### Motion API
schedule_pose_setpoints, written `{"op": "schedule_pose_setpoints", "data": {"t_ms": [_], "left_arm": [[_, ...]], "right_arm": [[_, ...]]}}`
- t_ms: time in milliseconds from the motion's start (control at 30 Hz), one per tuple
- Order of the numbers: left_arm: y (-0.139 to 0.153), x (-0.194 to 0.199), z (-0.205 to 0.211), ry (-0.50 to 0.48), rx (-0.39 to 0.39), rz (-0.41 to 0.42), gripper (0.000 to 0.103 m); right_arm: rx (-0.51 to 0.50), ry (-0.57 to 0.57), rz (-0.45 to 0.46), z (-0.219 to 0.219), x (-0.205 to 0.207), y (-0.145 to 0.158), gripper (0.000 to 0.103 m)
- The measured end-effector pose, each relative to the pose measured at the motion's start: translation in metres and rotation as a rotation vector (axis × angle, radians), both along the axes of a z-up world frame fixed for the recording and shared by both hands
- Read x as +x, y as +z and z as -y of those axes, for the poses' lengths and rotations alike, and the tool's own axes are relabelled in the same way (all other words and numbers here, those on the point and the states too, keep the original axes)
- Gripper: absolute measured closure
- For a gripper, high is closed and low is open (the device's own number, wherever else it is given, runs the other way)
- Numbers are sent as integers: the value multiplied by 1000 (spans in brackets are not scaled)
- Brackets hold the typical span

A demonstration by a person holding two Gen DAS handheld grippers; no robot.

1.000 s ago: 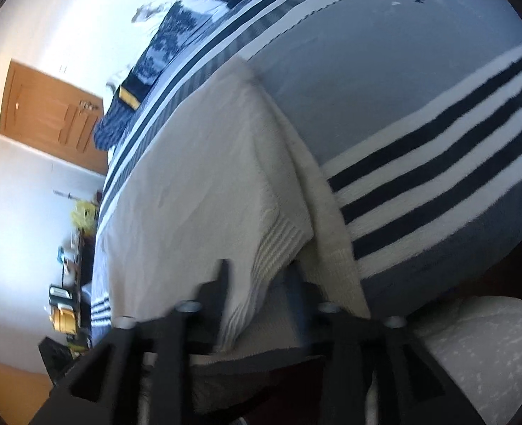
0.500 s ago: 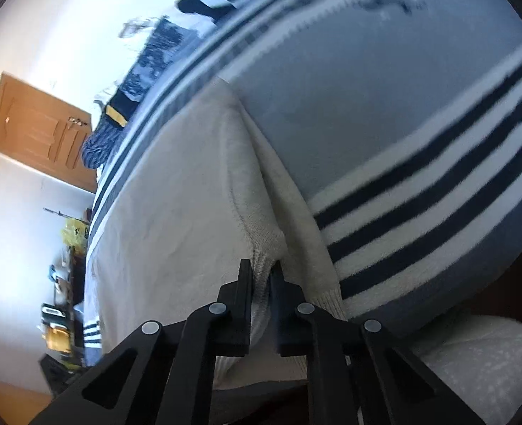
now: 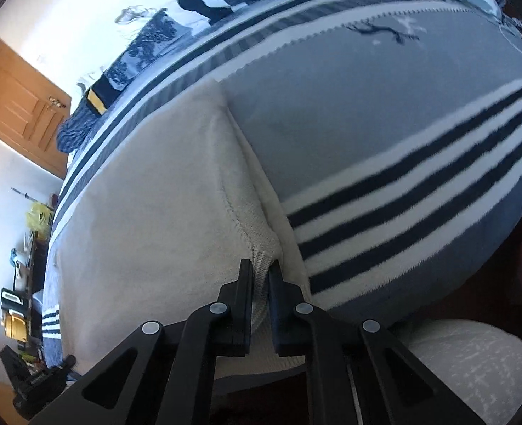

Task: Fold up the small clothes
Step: 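Lift the collar with both tools and fold it over toward the ribbed hem, then open both tools and release the folded sweater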

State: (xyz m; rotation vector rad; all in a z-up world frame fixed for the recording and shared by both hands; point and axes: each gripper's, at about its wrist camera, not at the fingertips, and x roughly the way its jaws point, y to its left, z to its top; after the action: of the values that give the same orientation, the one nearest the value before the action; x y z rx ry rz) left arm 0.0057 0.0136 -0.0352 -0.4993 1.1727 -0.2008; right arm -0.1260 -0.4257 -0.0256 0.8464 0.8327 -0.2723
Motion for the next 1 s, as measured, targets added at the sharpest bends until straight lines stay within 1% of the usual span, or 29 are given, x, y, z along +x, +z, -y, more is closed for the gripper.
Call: {"op": "schedule_pose_setpoints", "data": {"t_ms": [67, 133, 200, 233, 267, 300, 333, 367, 400, 433, 467, 533, 567, 633, 700, 733, 800, 833, 867, 900, 933, 967, 1000], "left_arm": [[6, -2, 4, -12, 29, 35, 99], [-2, 0, 8, -25, 62, 5, 99], [-8, 1, 7, -22, 63, -29, 98], [-6, -1, 6, -22, 48, -20, 98], [1, -3, 5, -24, 42, 10, 94], [7, -5, 4, -24, 48, 34, 83], [13, -8, 3, -23, 57, 60, 73], [20, -11, 0, -7, 68, 91, 51], [24, -14, -2, 14, 81, 115, 36], [28, -16, -6, 38, 91, 134, 36], [29, -15, -9, 52, 85, 135, 36], [22, -10, -11, 54, 66, 102, 36], [18, -7, -10, 52, 67, 87, 36], [11, -1, -2, 27, 65, 71, 36], [7, 4, 6, -10, 56, 63, 36], [4, 5, 11, -23, 38, 53, 36], [-8, 8, 14, -34, -23, 9, 37], [-17, 9, 15, -34, -37, -26, 37], [-23, 10, 16, -42, -38, -50, 41], [-28, 11, 17, -54, -39, -71, 47], [-31, 11, 16, -59, -39, -79, 50], [-31, 10, 14, -54, -47, -74, 55], [-31, 10, 10, -51, -73, -74, 63]], "right_arm": [[-35, 0, 23, -1, -5, 9, 95], [-65, 27, -27, -6, 0, 5, 95], [-40, 59, -92, -9, 8, -9, 93], [-30, 56, -104, -9, 8, -12, 93], [-17, 45, -96, -7, 6, -11, 92], [3, 37, -68, -4, 2, -9, 91], [16, 27, -44, -1, -2, -6, 86], [20, 13, -31, 1, -6, -4, 73], [13, -11, -14, 4, -12, 1, 65], [3, -28, 3, 5, -17, 5, 52], [-3, -41, 12, 6, -21, 8, 49], [-33, -61, 39, 3, -31, 20, 48], [-50, -59, 48, -1, -33, 26, 45], [-73, -42, 74, -11, -37, 38, 45], [-81, 2, 108, -25, -35, 53, 45], [-83, 30, 129, -36, -32, 61, 45], [-88, 100, 159, -58, -19, 76, 42], [-84, 147, 165, -72, -7, 84, 39], [-83, 192, 174, -84, 4, 92, 39], [-90, 238, 185, -99, 14, 101, 39], [-97, 282, 194, -114, 24, 109, 37], [-95, 316, 202, -125, 32, 114, 31], [-94, 352, 213, -138, 41, 121, 28]]}}
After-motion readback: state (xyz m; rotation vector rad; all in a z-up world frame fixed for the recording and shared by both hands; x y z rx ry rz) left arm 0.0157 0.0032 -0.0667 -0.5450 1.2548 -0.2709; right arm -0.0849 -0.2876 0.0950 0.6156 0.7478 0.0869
